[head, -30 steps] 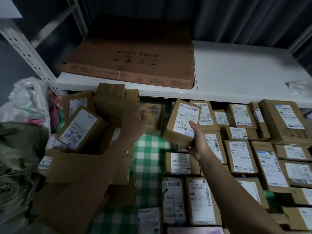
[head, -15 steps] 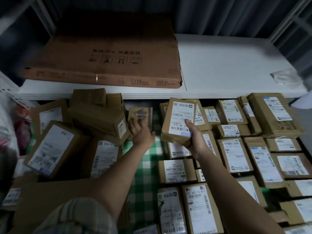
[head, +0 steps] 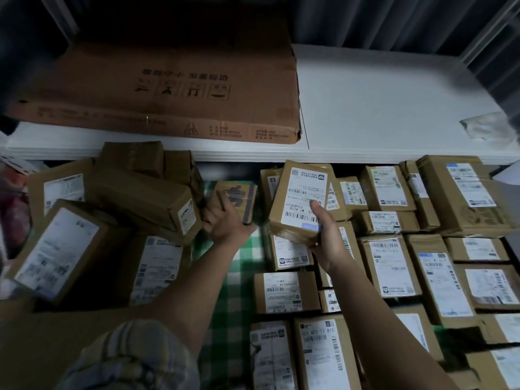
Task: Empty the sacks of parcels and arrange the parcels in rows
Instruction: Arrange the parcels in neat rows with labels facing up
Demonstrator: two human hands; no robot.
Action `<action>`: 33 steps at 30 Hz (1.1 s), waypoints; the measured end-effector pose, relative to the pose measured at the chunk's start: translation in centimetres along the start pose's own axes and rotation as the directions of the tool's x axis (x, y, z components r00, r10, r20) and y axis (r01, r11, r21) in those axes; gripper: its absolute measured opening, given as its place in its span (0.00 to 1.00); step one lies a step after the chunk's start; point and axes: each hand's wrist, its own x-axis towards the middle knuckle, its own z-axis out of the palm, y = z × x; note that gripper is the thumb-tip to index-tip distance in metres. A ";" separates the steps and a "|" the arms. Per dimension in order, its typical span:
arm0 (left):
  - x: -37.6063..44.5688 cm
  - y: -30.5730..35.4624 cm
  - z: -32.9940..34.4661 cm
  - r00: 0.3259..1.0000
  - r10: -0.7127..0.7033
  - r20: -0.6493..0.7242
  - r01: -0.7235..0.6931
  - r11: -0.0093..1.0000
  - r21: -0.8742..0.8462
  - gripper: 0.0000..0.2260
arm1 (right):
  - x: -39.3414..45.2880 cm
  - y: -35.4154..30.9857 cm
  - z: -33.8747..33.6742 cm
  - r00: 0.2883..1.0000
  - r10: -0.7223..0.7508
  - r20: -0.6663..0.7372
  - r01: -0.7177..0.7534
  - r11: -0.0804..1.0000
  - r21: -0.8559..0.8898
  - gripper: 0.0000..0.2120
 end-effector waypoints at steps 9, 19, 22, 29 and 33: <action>-4.8 -0.7 -2.0 0.986 0.123 0.115 -0.133 0.988 0.084 0.51 | -2.7 -2.9 0.1 0.999 -0.053 -0.008 0.053 0.999 -0.002 0.23; -11.2 -2.4 -7.8 0.951 0.169 0.259 -0.128 0.977 -0.169 0.42 | -7.8 -4.5 1.6 0.992 -0.049 0.119 0.032 0.990 0.140 0.16; -12.7 -4.1 -10.1 0.942 0.217 0.255 -0.124 0.934 -0.335 0.36 | -8.5 -4.8 2.3 0.994 -0.046 0.100 0.024 0.977 0.211 0.15; -16.4 -8.7 -15.4 0.971 0.159 0.181 -0.066 0.897 -0.436 0.36 | -9.1 -4.8 5.5 0.998 0.008 0.068 -0.022 0.976 0.215 0.14; -18.0 -10.8 -19.0 0.993 0.089 0.074 -0.044 0.882 -0.469 0.40 | -9.4 -3.9 7.6 0.991 0.025 0.131 -0.043 0.990 0.136 0.16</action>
